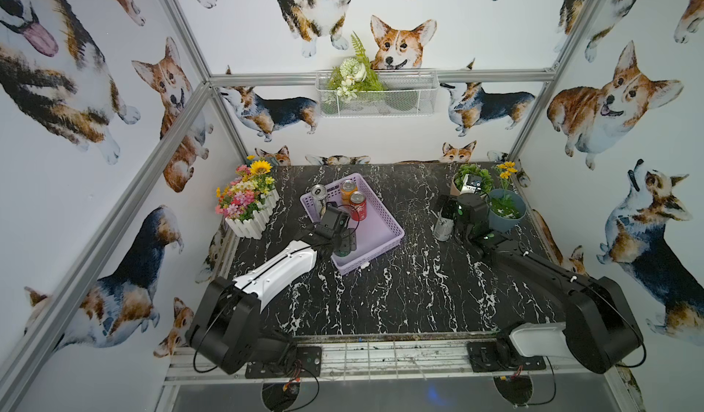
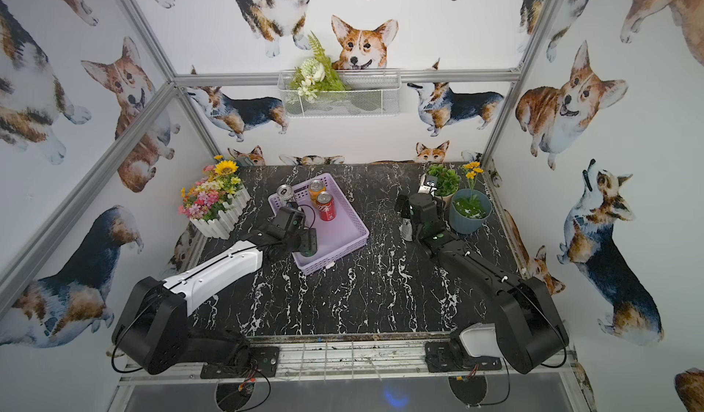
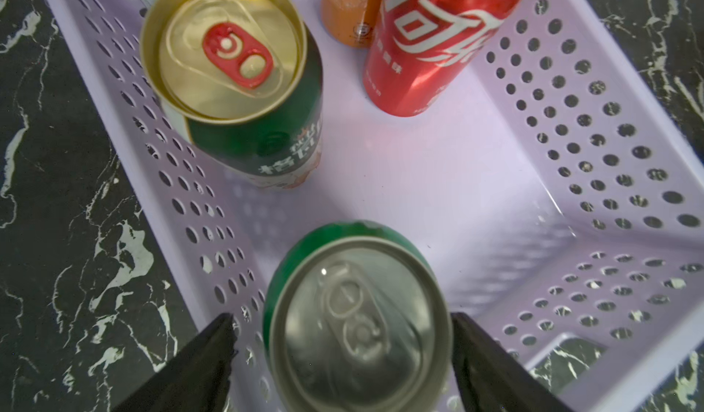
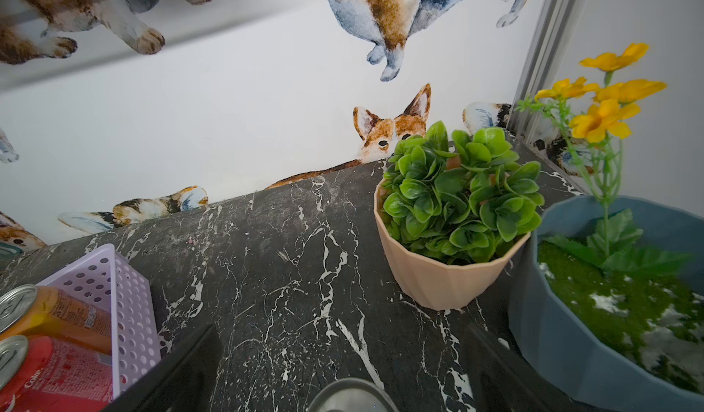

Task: Take out the drinks from the basket
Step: Pick up the drink from the basket.

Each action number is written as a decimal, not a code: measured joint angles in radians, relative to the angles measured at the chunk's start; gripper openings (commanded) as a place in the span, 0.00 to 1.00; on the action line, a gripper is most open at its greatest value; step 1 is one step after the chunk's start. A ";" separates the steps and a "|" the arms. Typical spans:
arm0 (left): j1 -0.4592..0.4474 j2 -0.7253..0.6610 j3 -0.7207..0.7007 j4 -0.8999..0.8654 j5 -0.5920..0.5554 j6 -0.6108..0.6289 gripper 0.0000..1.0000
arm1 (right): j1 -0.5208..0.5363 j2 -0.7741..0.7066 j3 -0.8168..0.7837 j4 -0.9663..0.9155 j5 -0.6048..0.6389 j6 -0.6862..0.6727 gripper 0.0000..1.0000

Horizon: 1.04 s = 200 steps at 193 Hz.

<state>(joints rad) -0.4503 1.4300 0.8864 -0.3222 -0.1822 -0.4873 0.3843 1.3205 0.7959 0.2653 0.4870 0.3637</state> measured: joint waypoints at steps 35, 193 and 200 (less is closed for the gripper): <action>0.013 0.029 -0.008 0.054 0.022 -0.018 0.89 | 0.000 -0.011 -0.012 0.000 0.000 0.000 1.00; -0.042 0.095 -0.019 0.135 -0.072 -0.043 0.02 | 0.000 -0.031 -0.050 0.030 0.010 -0.001 1.00; -0.045 0.095 -0.016 0.126 -0.072 -0.043 0.00 | 0.000 -0.031 -0.050 0.030 0.010 0.000 1.00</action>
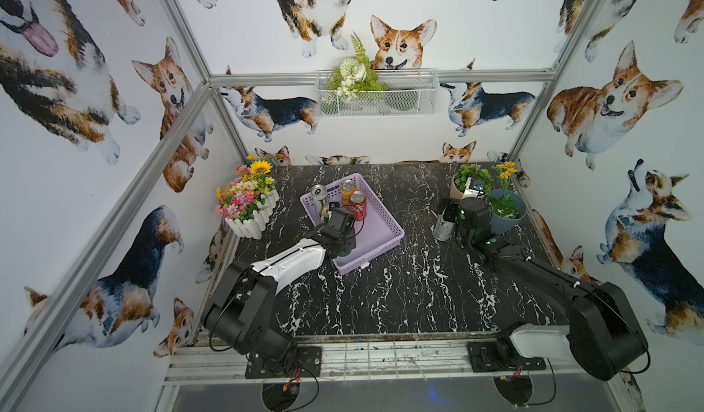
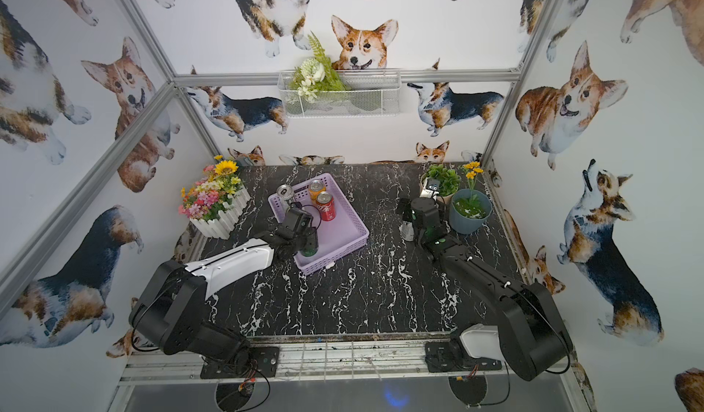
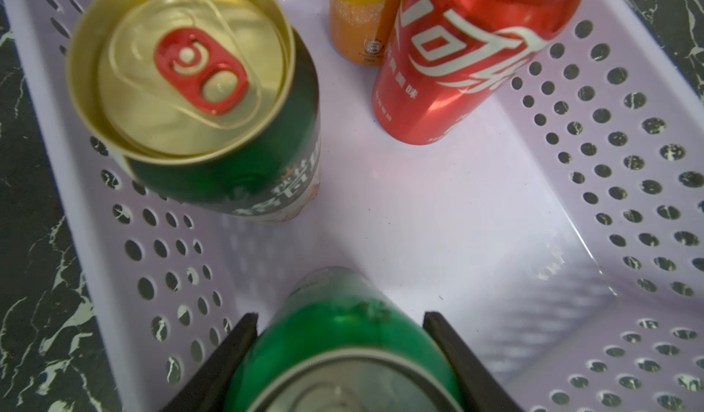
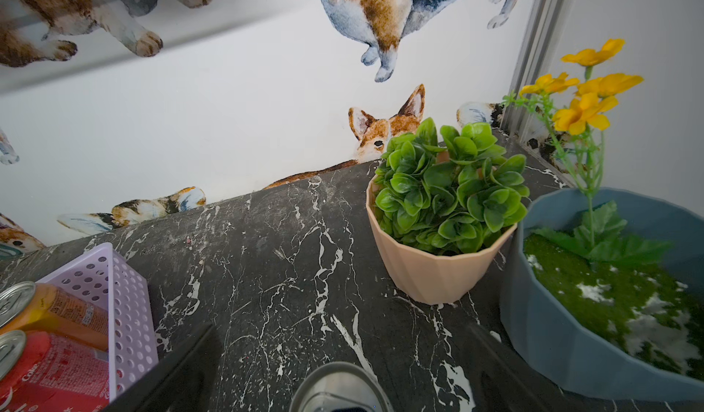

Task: Take out the drinks from the basket
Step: Pick up the drink from the basket, then place the drink at the center of the board.

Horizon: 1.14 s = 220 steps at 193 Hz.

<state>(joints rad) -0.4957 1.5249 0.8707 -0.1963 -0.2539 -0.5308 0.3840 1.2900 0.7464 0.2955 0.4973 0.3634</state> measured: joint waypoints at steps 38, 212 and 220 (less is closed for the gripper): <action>-0.050 -0.006 0.095 -0.109 0.000 0.013 0.00 | 0.000 0.001 0.000 0.000 0.000 0.000 1.00; -0.243 0.836 1.217 -0.283 0.267 0.117 0.00 | -0.032 -0.163 -0.073 0.007 0.131 0.014 1.00; -0.249 0.849 1.230 -0.294 0.242 0.128 0.00 | -0.034 -0.180 -0.083 0.006 0.132 0.010 1.00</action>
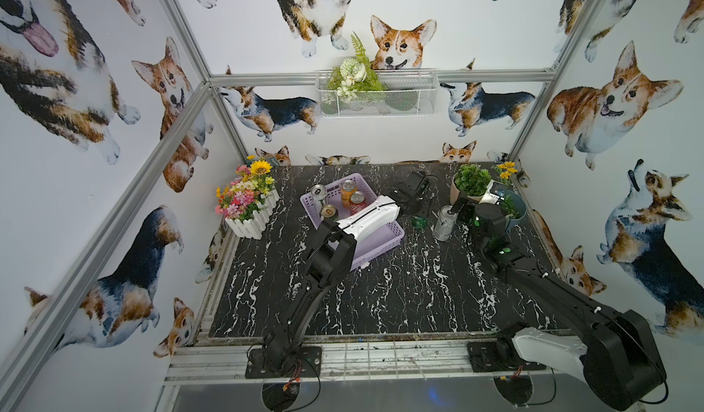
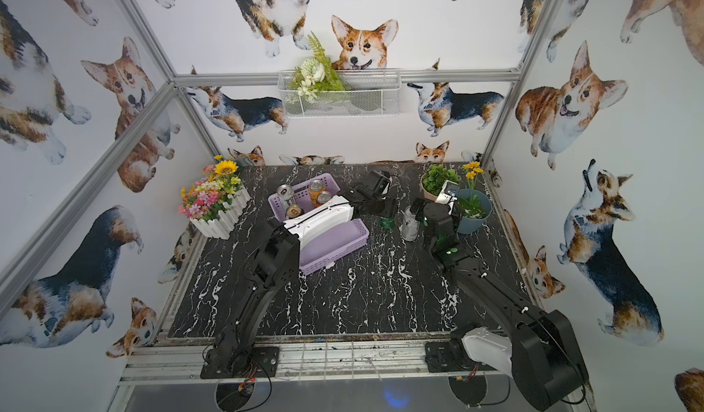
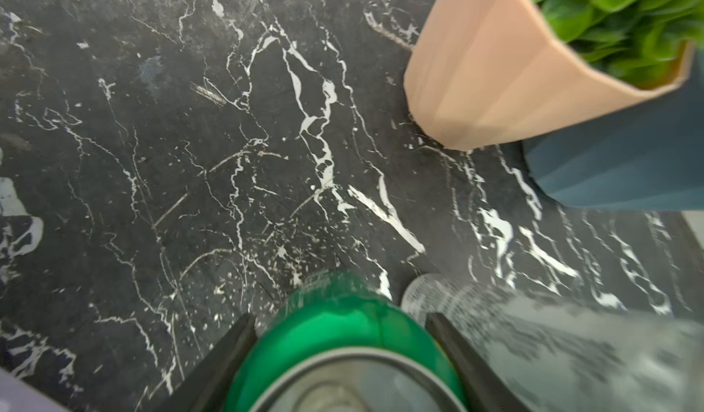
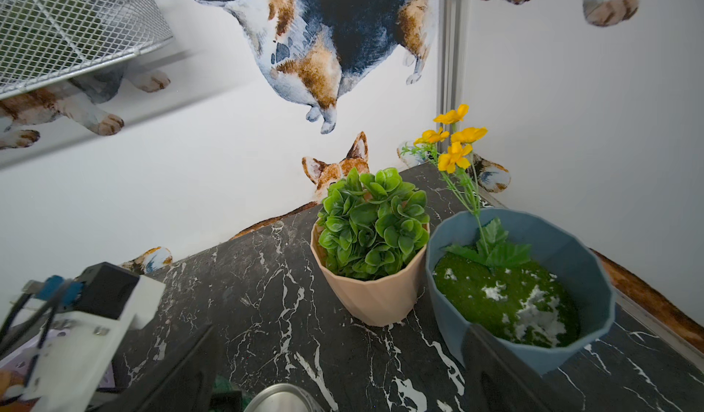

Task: Take out the drinks from the basket
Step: Place the drink at the center of the board.

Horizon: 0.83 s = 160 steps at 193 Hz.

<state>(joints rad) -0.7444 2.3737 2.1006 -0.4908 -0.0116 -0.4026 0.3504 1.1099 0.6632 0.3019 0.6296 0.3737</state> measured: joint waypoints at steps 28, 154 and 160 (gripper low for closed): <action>-0.026 0.016 0.011 -0.024 -0.045 0.015 0.04 | -0.006 -0.036 -0.017 0.009 0.009 -0.011 1.00; -0.054 -0.018 0.028 -0.045 -0.226 0.050 1.00 | -0.012 -0.034 -0.030 0.009 -0.002 -0.014 1.00; -0.053 -0.028 0.028 -0.045 -0.230 0.050 1.00 | -0.012 -0.034 -0.030 0.009 -0.002 -0.014 1.00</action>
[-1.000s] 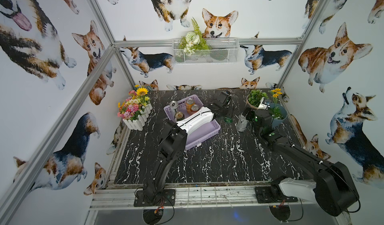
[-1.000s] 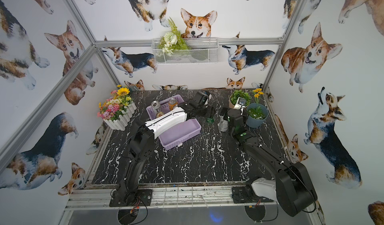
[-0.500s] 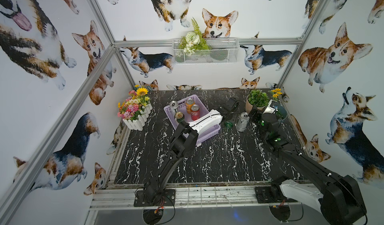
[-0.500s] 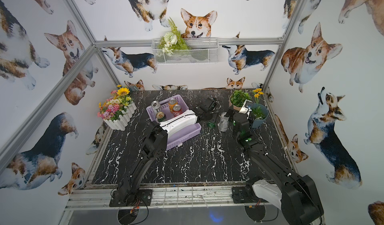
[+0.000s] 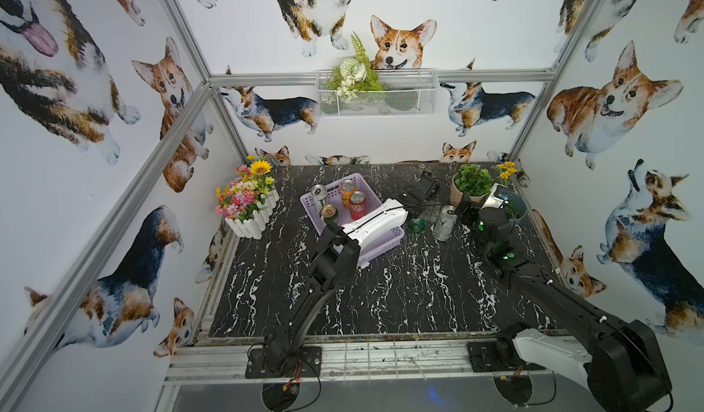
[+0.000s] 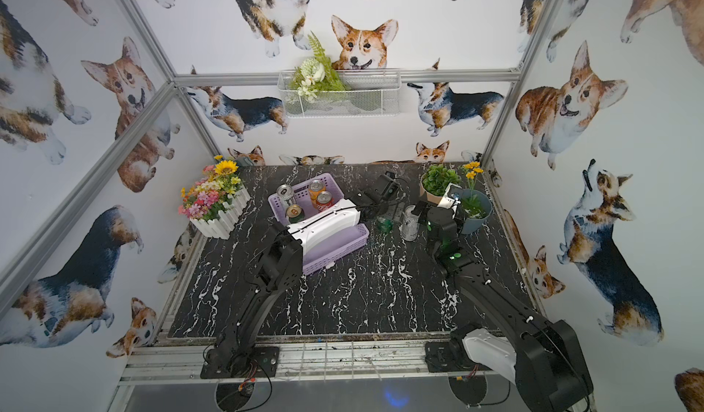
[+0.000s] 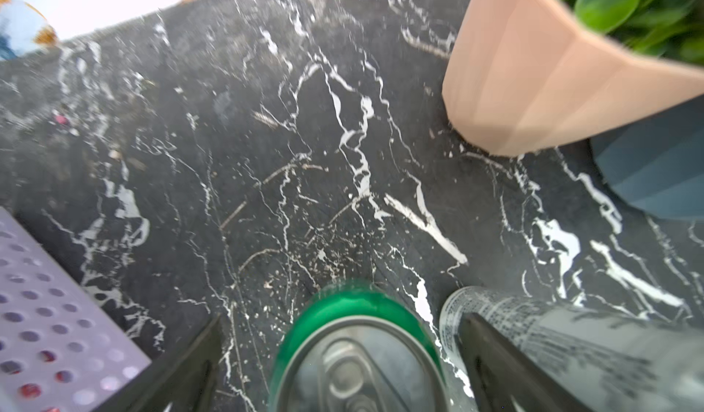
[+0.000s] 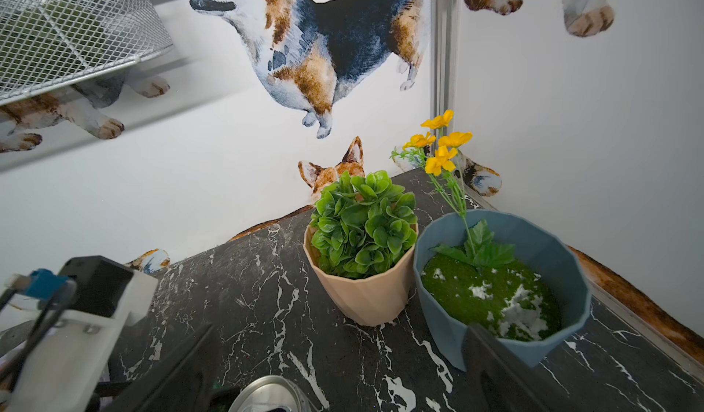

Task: Take out the drinks from the basket
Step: Place the drink at the center of the board.

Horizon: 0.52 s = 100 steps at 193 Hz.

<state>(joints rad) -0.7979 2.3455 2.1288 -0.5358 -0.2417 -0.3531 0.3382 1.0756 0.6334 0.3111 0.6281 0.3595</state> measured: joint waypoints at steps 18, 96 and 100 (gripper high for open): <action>0.001 -0.058 -0.023 0.008 -0.021 -0.011 1.00 | 0.000 -0.001 0.000 0.000 0.000 0.000 1.00; 0.179 -0.682 -0.717 0.185 -0.082 -0.122 1.00 | -0.013 0.010 -0.011 0.013 -0.030 0.014 1.00; 0.191 -0.712 -0.748 0.185 -0.096 -0.125 1.00 | -0.013 0.012 -0.012 0.014 -0.031 0.021 1.00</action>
<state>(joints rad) -0.6071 1.6337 1.3811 -0.3511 -0.3374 -0.4778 0.3248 1.0878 0.6216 0.3256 0.5976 0.3805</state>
